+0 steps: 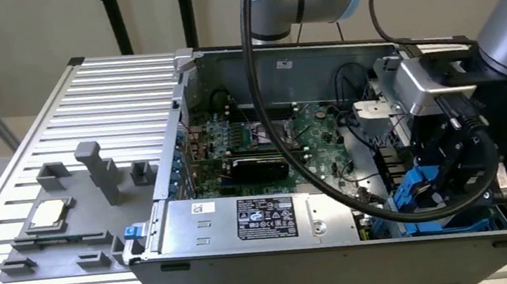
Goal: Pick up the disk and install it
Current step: 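Insert the disk into the insertion slot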
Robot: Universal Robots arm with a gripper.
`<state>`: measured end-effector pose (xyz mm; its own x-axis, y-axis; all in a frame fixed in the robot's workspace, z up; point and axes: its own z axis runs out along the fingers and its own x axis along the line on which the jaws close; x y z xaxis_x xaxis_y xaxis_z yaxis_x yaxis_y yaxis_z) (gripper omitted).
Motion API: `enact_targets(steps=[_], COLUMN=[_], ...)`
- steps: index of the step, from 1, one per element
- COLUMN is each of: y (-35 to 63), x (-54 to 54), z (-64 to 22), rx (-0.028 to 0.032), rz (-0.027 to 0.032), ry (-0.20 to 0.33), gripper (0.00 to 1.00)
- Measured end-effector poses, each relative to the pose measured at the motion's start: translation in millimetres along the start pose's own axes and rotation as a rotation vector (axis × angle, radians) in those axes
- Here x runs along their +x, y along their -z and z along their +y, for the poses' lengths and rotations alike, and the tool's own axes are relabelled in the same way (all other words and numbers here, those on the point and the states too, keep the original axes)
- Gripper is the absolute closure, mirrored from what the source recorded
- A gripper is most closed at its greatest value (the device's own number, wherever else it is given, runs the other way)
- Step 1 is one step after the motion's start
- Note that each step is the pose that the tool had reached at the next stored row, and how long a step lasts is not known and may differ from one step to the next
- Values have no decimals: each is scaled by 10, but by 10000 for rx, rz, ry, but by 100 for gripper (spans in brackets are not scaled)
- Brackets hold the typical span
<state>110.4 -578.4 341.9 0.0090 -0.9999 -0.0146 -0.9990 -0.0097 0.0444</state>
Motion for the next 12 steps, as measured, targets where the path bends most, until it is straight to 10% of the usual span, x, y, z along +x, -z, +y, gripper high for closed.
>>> enact_targets(steps=[4, 5, 12], y=[-68, -75, -69], x=[0, 1, 1], z=[-1, -1, -1], rx=[0, 1, -1], rz=[-3, -1, -3], ry=[11, 12, 11], gripper=[100, 0, 0])
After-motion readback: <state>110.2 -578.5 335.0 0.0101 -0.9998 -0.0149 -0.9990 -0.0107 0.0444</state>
